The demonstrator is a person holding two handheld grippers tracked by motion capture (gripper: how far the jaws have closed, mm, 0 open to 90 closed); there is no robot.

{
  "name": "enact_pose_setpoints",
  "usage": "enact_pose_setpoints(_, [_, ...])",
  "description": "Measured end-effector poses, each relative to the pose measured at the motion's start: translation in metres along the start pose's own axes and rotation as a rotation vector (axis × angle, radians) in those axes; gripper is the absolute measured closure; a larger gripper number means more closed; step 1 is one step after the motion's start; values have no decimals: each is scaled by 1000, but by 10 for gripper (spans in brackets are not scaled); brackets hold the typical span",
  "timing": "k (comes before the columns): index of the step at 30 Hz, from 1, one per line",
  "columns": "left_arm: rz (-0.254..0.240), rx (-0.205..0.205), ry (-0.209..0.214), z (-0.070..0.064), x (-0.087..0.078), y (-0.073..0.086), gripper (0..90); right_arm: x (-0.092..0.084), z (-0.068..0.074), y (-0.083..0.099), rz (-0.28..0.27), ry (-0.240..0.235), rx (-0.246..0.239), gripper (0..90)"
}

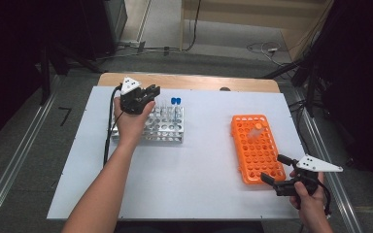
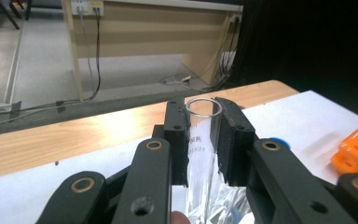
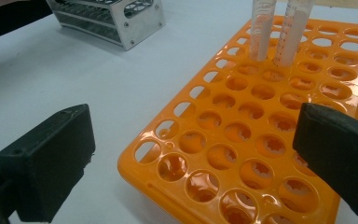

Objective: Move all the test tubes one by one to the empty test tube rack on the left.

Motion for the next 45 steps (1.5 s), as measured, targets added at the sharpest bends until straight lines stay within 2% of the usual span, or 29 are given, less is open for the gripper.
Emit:
enact_pose_setpoints(17, [75,37,-16,-5,6,14,757,0,0,0,2,-1,5,0])
enact_pose_setpoints(23, [120,45,-25,-5,6,18,738,1,0,1,5,-1,4,0])
enact_pose_setpoints(27, [120,28,-18,-5,5,17,695,1,0,1,8,-2,4,0])
enact_pose_setpoints(30, [119,12,-17,-6,2,14,634,1,-1,1,7,-2,4,0])
enact_pose_setpoints(34, [111,-9,-13,-9,-7,9,504,1,-1,1,7,-2,6,0])
enact_pose_setpoints(36, [103,-25,-16,-10,-11,8,394,1,-1,1,6,-2,8,0])
enact_pose_setpoints(38, [108,-39,-3,-12,-18,8,265,1,-1,1,7,0,10,0])
enact_pose_setpoints(40, [107,-46,11,-15,-24,8,184,2,-1,1,5,-3,13,0])
enact_pose_setpoints(45, [102,-41,45,-24,-41,8,67,2,0,0,3,-3,13,0])
Point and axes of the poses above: each handheld gripper's, and its own axes: x roughly forward along the jaws, y roughly out of its underside, z roughly to its left, the point moved 4 cm from there along x, roughly forward along the jaws, and after that the axes turned 14 degrees about -z, right-handed, at the moved point
